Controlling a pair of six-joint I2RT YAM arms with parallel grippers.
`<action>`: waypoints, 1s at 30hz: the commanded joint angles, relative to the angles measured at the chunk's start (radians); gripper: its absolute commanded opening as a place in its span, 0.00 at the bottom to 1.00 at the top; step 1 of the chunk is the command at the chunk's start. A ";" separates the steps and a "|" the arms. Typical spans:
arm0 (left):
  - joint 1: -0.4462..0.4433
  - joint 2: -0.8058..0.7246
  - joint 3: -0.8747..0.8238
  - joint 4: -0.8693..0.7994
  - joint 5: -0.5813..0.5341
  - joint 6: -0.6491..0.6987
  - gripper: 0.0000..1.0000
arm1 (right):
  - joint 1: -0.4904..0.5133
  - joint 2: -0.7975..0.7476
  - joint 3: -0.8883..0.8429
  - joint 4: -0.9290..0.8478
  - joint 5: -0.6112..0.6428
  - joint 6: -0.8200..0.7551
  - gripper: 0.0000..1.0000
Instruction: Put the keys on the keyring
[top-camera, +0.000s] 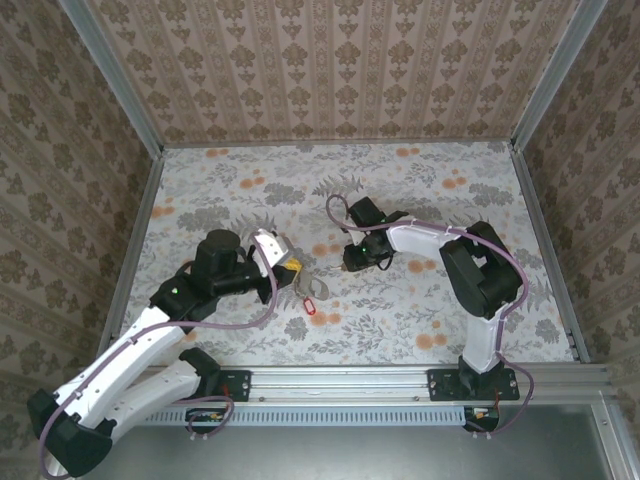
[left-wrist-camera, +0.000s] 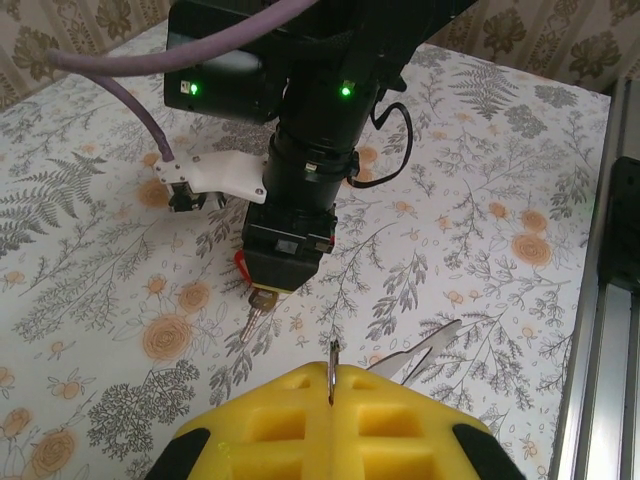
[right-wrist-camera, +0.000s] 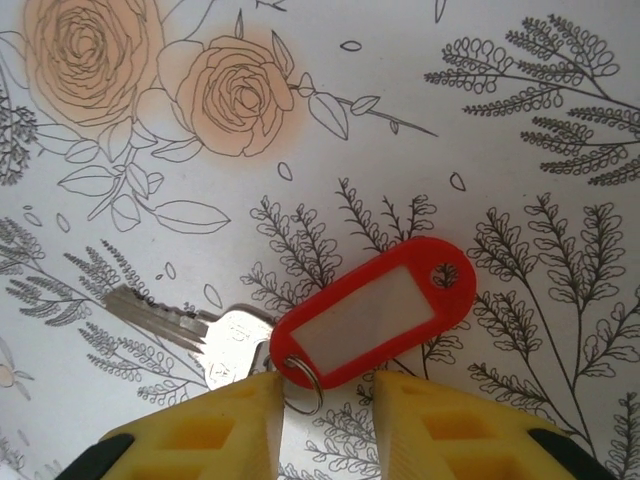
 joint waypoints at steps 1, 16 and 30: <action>0.011 -0.029 -0.007 0.045 0.006 -0.016 0.00 | 0.025 0.044 0.024 -0.013 0.000 -0.008 0.28; 0.012 -0.035 -0.004 0.043 0.001 -0.017 0.00 | 0.030 -0.012 -0.032 0.054 0.018 -0.006 0.10; 0.012 -0.045 -0.008 0.049 0.005 -0.019 0.00 | -0.007 -0.297 -0.286 0.381 -0.211 -0.060 0.00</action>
